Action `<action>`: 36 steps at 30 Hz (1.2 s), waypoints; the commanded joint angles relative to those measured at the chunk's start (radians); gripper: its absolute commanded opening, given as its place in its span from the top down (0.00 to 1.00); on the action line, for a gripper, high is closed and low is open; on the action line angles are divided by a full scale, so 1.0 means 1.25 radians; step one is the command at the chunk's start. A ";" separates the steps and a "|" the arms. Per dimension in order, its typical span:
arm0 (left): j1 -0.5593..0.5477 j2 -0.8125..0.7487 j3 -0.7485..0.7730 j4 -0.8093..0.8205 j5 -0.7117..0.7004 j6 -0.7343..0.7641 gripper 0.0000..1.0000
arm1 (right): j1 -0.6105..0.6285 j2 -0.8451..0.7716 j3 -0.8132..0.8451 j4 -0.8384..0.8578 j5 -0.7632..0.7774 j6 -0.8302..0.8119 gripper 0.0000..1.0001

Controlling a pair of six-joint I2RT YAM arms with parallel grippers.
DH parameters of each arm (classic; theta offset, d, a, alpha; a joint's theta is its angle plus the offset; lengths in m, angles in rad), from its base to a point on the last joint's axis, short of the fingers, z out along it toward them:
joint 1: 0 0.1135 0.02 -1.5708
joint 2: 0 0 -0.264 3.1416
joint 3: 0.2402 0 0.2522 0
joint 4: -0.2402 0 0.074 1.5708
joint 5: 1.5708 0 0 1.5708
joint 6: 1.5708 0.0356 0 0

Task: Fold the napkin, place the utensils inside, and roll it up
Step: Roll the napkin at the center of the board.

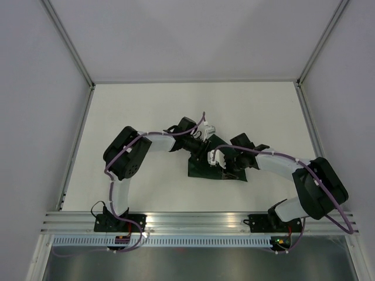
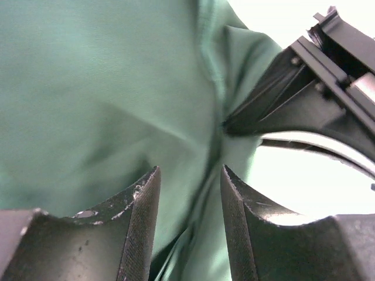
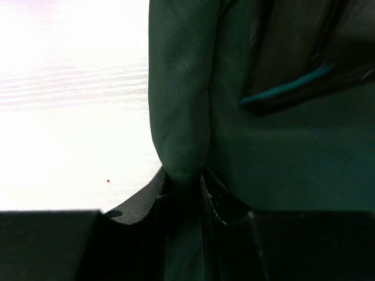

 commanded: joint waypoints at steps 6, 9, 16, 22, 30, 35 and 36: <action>0.051 -0.162 -0.095 0.144 -0.185 -0.053 0.50 | -0.078 0.196 0.147 -0.291 -0.105 -0.145 0.85; 0.053 -0.211 -0.152 0.188 -0.249 -0.059 0.50 | -0.110 0.281 0.206 -0.380 -0.143 -0.190 0.85; 0.041 -0.362 -0.346 0.357 -0.353 -0.018 0.49 | -0.152 0.404 0.309 -0.488 -0.170 -0.244 0.85; -0.069 -0.459 -0.440 0.442 -0.495 0.079 0.47 | -0.161 0.483 0.379 -0.538 -0.181 -0.246 0.84; -0.250 -0.428 -0.421 0.403 -0.650 0.240 0.44 | -0.174 0.547 0.435 -0.572 -0.194 -0.246 0.84; -0.353 -0.360 -0.378 0.360 -0.727 0.347 0.43 | -0.179 0.569 0.454 -0.574 -0.197 -0.238 0.84; -0.364 -0.351 -0.372 0.360 -0.735 0.359 0.42 | -0.180 0.576 0.457 -0.576 -0.199 -0.238 0.84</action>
